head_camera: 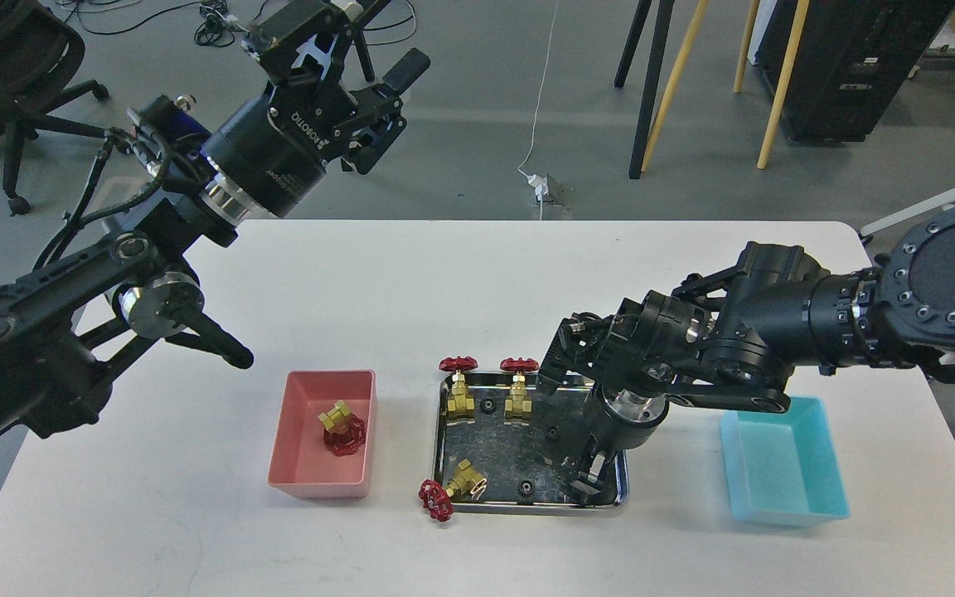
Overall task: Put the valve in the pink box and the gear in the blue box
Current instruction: 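Close the right gripper on the dark gear in the tray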
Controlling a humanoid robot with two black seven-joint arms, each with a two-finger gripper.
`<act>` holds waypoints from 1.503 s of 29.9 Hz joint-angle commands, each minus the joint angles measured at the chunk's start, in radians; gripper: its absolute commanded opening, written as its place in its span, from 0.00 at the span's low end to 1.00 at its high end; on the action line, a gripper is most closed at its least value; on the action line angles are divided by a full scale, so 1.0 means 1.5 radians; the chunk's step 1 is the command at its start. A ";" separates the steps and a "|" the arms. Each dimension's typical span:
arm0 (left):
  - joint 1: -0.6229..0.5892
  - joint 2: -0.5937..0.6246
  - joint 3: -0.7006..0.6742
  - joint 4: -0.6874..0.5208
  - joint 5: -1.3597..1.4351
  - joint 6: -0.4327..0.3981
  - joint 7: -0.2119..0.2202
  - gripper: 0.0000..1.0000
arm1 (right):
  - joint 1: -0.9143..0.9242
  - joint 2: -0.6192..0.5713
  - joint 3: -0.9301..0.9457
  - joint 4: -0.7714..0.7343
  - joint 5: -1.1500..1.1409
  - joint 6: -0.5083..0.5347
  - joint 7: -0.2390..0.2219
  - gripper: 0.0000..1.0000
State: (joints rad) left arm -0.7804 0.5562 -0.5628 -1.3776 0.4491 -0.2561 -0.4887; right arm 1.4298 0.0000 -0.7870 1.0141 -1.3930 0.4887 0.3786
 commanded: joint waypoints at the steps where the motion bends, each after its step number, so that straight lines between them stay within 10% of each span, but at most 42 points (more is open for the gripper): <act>1: 0.001 -0.001 0.000 0.000 0.000 0.000 0.000 0.70 | 0.000 0.000 0.001 0.002 0.001 0.000 0.000 0.47; 45: 0.011 -0.013 0.000 0.003 0.001 0.000 0.000 0.70 | -0.025 0.000 0.002 -0.013 -0.003 0.000 -0.003 0.31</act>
State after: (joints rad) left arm -0.7640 0.5380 -0.5630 -1.3729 0.4510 -0.2561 -0.4887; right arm 1.3932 0.0000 -0.7838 0.9959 -1.3975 0.4887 0.3744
